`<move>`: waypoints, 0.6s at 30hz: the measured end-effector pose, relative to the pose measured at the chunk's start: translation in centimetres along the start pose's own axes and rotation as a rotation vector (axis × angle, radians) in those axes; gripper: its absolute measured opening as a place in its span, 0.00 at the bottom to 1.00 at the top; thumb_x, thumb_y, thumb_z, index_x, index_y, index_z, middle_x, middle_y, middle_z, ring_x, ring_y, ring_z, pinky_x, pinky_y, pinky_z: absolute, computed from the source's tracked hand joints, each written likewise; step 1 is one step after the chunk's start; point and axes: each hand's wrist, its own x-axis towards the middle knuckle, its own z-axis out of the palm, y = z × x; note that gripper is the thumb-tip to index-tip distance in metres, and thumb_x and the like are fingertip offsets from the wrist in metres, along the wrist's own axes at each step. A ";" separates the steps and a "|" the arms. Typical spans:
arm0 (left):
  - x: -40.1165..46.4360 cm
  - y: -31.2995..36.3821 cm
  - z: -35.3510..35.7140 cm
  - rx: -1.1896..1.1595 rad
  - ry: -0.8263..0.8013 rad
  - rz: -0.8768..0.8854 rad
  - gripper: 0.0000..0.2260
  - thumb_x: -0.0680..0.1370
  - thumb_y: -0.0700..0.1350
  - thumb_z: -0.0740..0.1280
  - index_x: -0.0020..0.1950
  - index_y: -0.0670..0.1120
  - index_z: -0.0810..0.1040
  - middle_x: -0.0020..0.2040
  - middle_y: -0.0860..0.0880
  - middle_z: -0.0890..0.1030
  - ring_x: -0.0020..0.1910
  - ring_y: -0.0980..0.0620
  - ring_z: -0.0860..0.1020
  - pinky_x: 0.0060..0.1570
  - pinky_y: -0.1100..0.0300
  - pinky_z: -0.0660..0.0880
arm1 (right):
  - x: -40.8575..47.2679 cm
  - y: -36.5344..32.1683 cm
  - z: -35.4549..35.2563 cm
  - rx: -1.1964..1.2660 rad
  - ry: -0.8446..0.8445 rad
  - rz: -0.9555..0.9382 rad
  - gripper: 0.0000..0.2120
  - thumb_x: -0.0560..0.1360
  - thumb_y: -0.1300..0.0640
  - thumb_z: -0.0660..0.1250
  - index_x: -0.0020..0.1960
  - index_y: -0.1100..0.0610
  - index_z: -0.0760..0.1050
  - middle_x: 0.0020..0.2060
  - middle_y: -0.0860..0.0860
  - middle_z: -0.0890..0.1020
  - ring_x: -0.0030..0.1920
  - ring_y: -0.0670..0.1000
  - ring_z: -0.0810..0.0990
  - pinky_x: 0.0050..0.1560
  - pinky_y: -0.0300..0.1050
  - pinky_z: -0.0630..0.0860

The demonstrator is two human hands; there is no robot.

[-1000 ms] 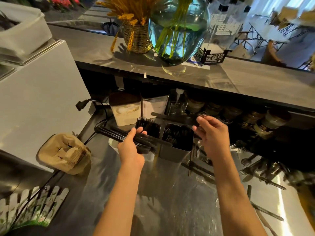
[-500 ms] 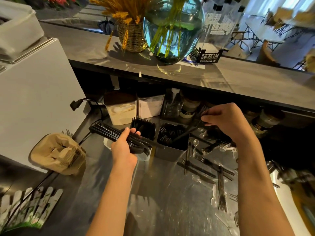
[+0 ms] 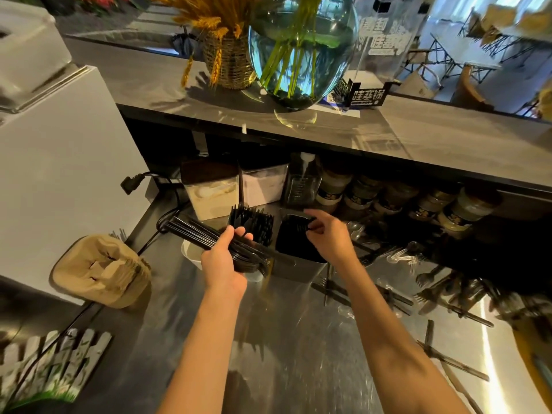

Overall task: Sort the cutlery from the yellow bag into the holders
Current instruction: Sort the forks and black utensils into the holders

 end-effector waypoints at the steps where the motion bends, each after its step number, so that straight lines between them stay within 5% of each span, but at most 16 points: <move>1: -0.1 0.0 0.0 0.001 0.000 0.003 0.02 0.80 0.39 0.67 0.48 0.42 0.78 0.35 0.48 0.84 0.37 0.49 0.83 0.33 0.58 0.80 | 0.0 0.1 0.3 0.012 0.085 0.009 0.17 0.78 0.65 0.67 0.65 0.54 0.79 0.52 0.50 0.81 0.45 0.45 0.80 0.42 0.30 0.75; 3: -0.2 -0.1 0.0 0.019 -0.007 0.014 0.01 0.80 0.39 0.68 0.49 0.42 0.79 0.36 0.48 0.85 0.38 0.49 0.83 0.33 0.59 0.80 | -0.2 -0.2 0.6 0.076 0.266 0.019 0.11 0.78 0.62 0.66 0.56 0.53 0.83 0.52 0.47 0.79 0.50 0.48 0.80 0.48 0.37 0.76; 6: -0.6 -0.2 0.2 0.060 -0.066 0.023 0.04 0.80 0.40 0.68 0.54 0.41 0.80 0.41 0.47 0.86 0.40 0.50 0.85 0.38 0.56 0.81 | -0.7 -0.6 1.5 0.152 0.363 -0.092 0.12 0.82 0.56 0.62 0.61 0.52 0.81 0.58 0.44 0.77 0.64 0.47 0.74 0.64 0.42 0.71; 9: -0.9 -0.1 0.6 0.049 -0.135 0.019 0.07 0.80 0.39 0.67 0.57 0.39 0.80 0.46 0.44 0.86 0.46 0.47 0.86 0.43 0.55 0.82 | -0.9 0.6 3.2 -0.059 0.099 -0.142 0.23 0.84 0.46 0.51 0.69 0.53 0.76 0.72 0.49 0.74 0.77 0.48 0.61 0.78 0.46 0.48; 11: -1.1 0.0 0.7 0.019 -0.172 0.004 0.07 0.81 0.37 0.65 0.57 0.38 0.79 0.48 0.42 0.86 0.49 0.46 0.85 0.46 0.54 0.81 | -0.9 1.0 3.8 -0.121 -0.027 -0.136 0.29 0.82 0.41 0.45 0.69 0.53 0.77 0.73 0.49 0.72 0.79 0.45 0.56 0.78 0.44 0.35; 14: -1.3 0.3 0.7 -0.060 -0.222 -0.010 0.07 0.81 0.35 0.62 0.57 0.38 0.78 0.47 0.42 0.86 0.49 0.46 0.85 0.48 0.53 0.80 | -2.1 -1.6 2.6 0.357 0.060 -0.031 0.27 0.82 0.38 0.45 0.65 0.45 0.79 0.73 0.47 0.72 0.78 0.43 0.56 0.78 0.46 0.47; 16: -1.2 0.6 0.7 -0.123 -0.243 -0.014 0.08 0.82 0.35 0.61 0.59 0.37 0.77 0.47 0.43 0.85 0.49 0.47 0.85 0.46 0.54 0.81 | -3.2 -3.9 1.4 0.644 0.114 -0.084 0.25 0.85 0.42 0.45 0.62 0.43 0.79 0.70 0.45 0.76 0.76 0.44 0.64 0.73 0.42 0.58; 18: -1.0 0.8 0.6 -0.164 -0.256 -0.002 0.09 0.83 0.35 0.60 0.59 0.37 0.77 0.49 0.43 0.85 0.50 0.48 0.85 0.47 0.56 0.82 | -4.3 -6.2 0.6 0.697 -0.075 -0.130 0.22 0.85 0.44 0.47 0.60 0.44 0.80 0.62 0.46 0.82 0.66 0.44 0.77 0.67 0.41 0.72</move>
